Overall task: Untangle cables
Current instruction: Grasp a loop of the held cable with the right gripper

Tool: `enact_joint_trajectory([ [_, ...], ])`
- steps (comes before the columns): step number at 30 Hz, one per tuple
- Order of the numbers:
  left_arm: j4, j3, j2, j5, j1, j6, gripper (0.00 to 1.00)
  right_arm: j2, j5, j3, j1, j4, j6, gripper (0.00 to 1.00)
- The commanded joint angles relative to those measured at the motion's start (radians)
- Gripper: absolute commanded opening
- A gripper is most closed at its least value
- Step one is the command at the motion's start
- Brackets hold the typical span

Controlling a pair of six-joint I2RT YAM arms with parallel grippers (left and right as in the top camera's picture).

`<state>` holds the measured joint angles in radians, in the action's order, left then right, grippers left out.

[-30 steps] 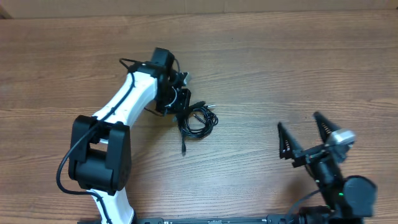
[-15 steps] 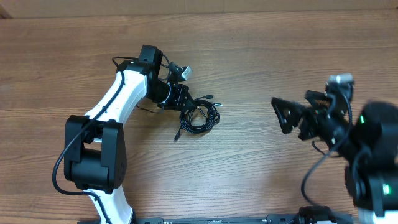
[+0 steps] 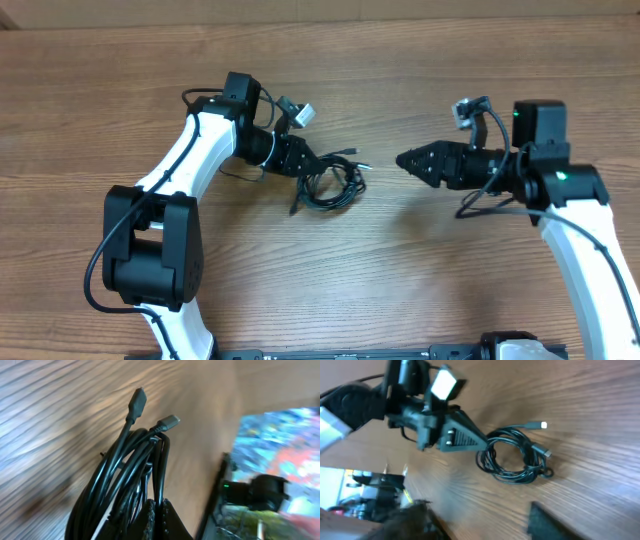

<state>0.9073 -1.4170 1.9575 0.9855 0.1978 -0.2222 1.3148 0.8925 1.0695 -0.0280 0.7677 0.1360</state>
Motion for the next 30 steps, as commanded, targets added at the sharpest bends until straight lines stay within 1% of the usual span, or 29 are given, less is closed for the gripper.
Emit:
enact_joint_trajectory([
  [1, -0.001, -0.024, -0.003, 0.230, -0.008, -0.130, 0.04, 0.062, 0.041, 0.020, -0.005, -0.003, -0.009, 0.51],
  [4, -0.001, -0.024, -0.003, 0.293, -0.009, -0.156, 0.04, 0.102, 0.041, 0.020, -0.005, -0.012, -0.014, 0.49],
  [8, -0.003, -0.024, -0.003, 0.357, -0.010, -0.157, 0.04, 0.128, 0.041, 0.019, -0.005, -0.078, -0.014, 0.49],
  [11, -0.005, -0.024, -0.003, 0.497, -0.022, -0.157, 0.04, 0.129, 0.043, 0.019, -0.005, -0.144, -0.013, 0.47],
  [12, -0.006, -0.024, -0.003, 0.531, -0.028, -0.156, 0.04, 0.129, 0.049, 0.019, -0.005, -0.156, -0.013, 0.45],
  [14, -0.010, -0.024, -0.003, 0.598, -0.042, -0.156, 0.04, 0.129, 0.056, 0.019, -0.005, -0.169, -0.013, 0.38],
  [15, -0.016, -0.024, -0.003, 0.597, -0.050, -0.132, 0.04, 0.129, 0.056, 0.019, -0.005, -0.170, -0.013, 0.35],
  [17, -0.023, -0.024, -0.003, 0.597, -0.068, -0.087, 0.04, 0.129, 0.055, 0.019, -0.005, -0.170, -0.013, 0.34],
  [18, -0.023, -0.024, -0.003, 0.597, -0.076, -0.070, 0.04, 0.129, 0.055, 0.019, -0.005, -0.172, -0.013, 0.36],
  [19, -0.023, -0.024, -0.003, 0.597, -0.084, -0.060, 0.04, 0.129, 0.055, 0.019, -0.005, -0.174, -0.013, 0.40],
  [21, -0.023, -0.024, -0.003, 0.597, -0.100, -0.026, 0.04, 0.129, 0.051, 0.019, -0.005, -0.187, -0.013, 0.52],
  [22, -0.023, -0.024, -0.003, 0.597, -0.105, -0.007, 0.04, 0.129, 0.051, 0.019, -0.005, -0.198, -0.013, 0.54],
  [25, -0.023, -0.024, -0.003, 0.597, -0.113, 0.040, 0.04, 0.130, 0.051, 0.018, -0.005, -0.214, -0.012, 0.55],
  [27, -0.023, -0.024, -0.003, 0.597, -0.114, 0.100, 0.04, 0.130, 0.052, 0.018, -0.005, -0.211, -0.012, 0.55],
  [30, -0.023, -0.024, -0.003, 0.596, -0.114, 0.151, 0.04, 0.134, 0.052, 0.016, -0.006, -0.198, -0.009, 0.59],
])
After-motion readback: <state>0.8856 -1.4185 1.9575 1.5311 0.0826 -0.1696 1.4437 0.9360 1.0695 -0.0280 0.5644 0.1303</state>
